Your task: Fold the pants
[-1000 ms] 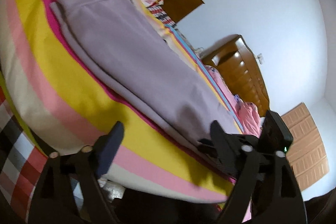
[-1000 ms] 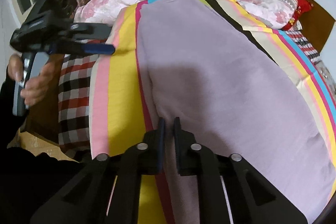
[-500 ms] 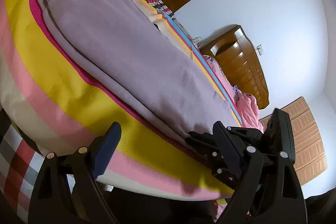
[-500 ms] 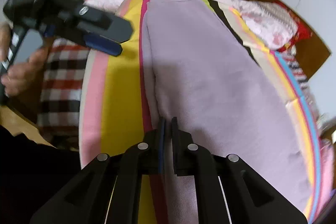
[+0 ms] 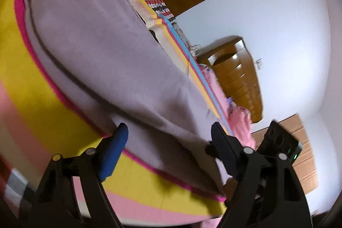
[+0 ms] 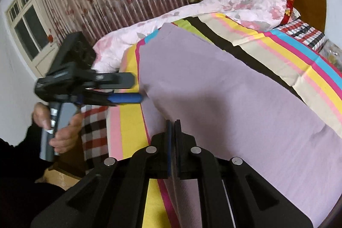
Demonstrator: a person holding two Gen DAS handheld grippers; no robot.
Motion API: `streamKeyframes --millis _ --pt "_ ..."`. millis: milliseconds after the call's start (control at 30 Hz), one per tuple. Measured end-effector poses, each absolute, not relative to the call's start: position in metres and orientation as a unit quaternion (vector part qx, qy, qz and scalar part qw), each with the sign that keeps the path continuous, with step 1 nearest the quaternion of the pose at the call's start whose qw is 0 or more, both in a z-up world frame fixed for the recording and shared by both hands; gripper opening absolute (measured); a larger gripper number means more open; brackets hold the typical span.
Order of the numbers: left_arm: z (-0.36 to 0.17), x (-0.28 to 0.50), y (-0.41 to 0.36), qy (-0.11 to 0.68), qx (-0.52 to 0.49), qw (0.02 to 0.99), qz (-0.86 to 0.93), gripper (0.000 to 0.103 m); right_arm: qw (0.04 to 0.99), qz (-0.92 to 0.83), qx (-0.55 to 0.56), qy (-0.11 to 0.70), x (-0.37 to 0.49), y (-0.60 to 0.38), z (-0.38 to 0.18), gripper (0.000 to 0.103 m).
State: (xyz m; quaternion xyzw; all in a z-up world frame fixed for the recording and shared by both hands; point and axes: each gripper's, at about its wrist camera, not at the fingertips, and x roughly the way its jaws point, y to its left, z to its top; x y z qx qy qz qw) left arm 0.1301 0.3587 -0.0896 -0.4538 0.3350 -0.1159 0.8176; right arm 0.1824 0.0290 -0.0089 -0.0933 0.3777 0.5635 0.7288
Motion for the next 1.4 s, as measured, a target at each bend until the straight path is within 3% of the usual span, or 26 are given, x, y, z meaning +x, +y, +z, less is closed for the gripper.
streamKeyframes --millis 167,200,233,267,333,500,633,800,833,900,933,967,1033,1133,1400 --pt "-0.102 0.149 0.378 0.317 -0.492 0.804 -0.105 0.059 0.731 0.56 -0.101 0.376 0.177 0.03 -0.008 0.004" --pt "-0.106 0.15 0.383 0.316 -0.502 0.799 -0.098 0.045 0.731 0.559 -0.106 0.376 0.176 0.031 -0.009 0.005" --pt "-0.108 0.15 0.386 0.316 -0.507 0.797 -0.094 0.019 0.73 0.559 -0.112 0.377 0.173 0.033 -0.011 0.004" --pt "-0.11 0.148 0.389 0.317 -0.504 0.799 -0.085 0.009 0.73 0.557 -0.125 0.377 0.169 0.036 -0.015 0.005" --pt "-0.109 0.141 0.39 0.312 -0.498 0.805 -0.081 0.005 0.728 0.556 -0.141 0.376 0.162 0.039 -0.017 0.005" --pt "-0.08 0.12 0.376 0.297 -0.426 0.851 -0.077 0.005 0.725 0.558 -0.176 0.362 0.143 0.042 -0.012 0.005" --pt "-0.116 0.128 0.38 0.336 -0.458 0.82 -0.068 0.006 0.721 0.541 -0.196 0.386 0.139 0.047 -0.041 0.005" --pt "-0.111 0.13 0.379 0.329 -0.438 0.832 -0.081 0.008 0.724 0.534 -0.202 0.387 0.136 0.051 -0.042 0.008" --pt "-0.11 0.13 0.378 0.332 -0.434 0.833 -0.082 0.013 0.721 0.534 -0.213 0.387 0.133 0.053 -0.042 0.012" --pt "-0.105 0.128 0.379 0.329 -0.436 0.834 -0.081 0.038 0.711 0.541 -0.228 0.387 0.126 0.055 -0.039 0.027" --pt "-0.105 0.129 0.38 0.323 -0.448 0.829 -0.09 0.051 0.706 0.549 -0.227 0.387 0.124 0.055 -0.035 0.042" --pt "-0.104 0.125 0.384 0.311 -0.469 0.82 -0.102 0.057 0.705 0.559 -0.218 0.378 0.122 0.056 -0.027 0.048" --pt "-0.103 0.116 0.395 0.284 -0.499 0.812 -0.101 0.075 0.707 0.572 -0.204 0.362 0.121 0.061 -0.014 0.047" --pt "-0.1 0.108 0.408 0.26 -0.514 0.815 -0.073 0.078 0.719 0.573 -0.2 0.339 0.128 0.081 -0.006 0.047" --pt "-0.107 0.105 0.443 0.237 -0.528 0.814 -0.045 0.076 0.679 0.589 -0.227 0.376 0.126 0.114 -0.039 0.049"
